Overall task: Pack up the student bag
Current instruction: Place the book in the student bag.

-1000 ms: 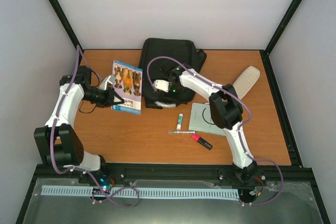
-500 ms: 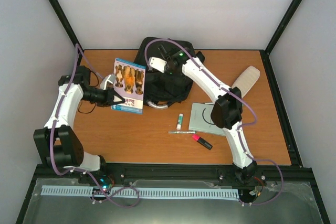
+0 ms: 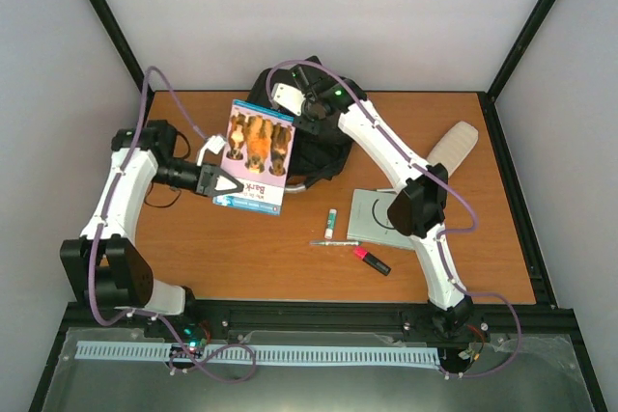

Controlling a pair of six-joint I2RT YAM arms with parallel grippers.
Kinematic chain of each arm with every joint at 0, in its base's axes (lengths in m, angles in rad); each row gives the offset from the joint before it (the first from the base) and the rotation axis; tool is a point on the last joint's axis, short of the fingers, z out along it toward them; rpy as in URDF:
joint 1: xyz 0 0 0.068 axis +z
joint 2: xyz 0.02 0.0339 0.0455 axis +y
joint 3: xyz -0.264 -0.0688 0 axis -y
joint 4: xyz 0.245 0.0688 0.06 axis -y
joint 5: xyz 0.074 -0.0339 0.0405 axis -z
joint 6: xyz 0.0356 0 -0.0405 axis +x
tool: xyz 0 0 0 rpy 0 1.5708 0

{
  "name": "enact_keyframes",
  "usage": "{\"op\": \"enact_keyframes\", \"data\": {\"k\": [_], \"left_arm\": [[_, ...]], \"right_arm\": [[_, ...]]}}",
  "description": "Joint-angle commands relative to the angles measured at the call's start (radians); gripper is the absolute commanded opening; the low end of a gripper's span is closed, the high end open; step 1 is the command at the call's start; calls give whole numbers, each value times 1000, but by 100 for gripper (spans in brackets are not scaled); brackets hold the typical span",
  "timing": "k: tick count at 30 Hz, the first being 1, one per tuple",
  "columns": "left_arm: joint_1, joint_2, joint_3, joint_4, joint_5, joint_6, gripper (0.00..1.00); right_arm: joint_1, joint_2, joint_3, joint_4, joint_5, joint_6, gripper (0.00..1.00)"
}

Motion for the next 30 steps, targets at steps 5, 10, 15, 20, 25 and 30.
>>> {"op": "enact_keyframes", "data": {"k": [5, 10, 15, 20, 25, 30], "left_arm": [[-141, 108, -37, 46, 9, 65, 1], [-141, 250, -49, 86, 14, 16, 1], [-141, 322, -53, 112, -44, -30, 1], [-142, 361, -50, 136, -48, -76, 1], [-142, 377, -70, 215, -152, -200, 1], [-139, 379, -75, 239, -149, -233, 1]], "right_arm": [[-9, -44, 60, 115, 27, 31, 3], [-9, -72, 59, 112, 27, 43, 3], [-10, -89, 59, 111, 28, 47, 3], [-10, -100, 62, 109, 19, 56, 3], [-13, -103, 69, 111, 14, 61, 3], [-12, -127, 72, 50, -109, 10, 3]]}}
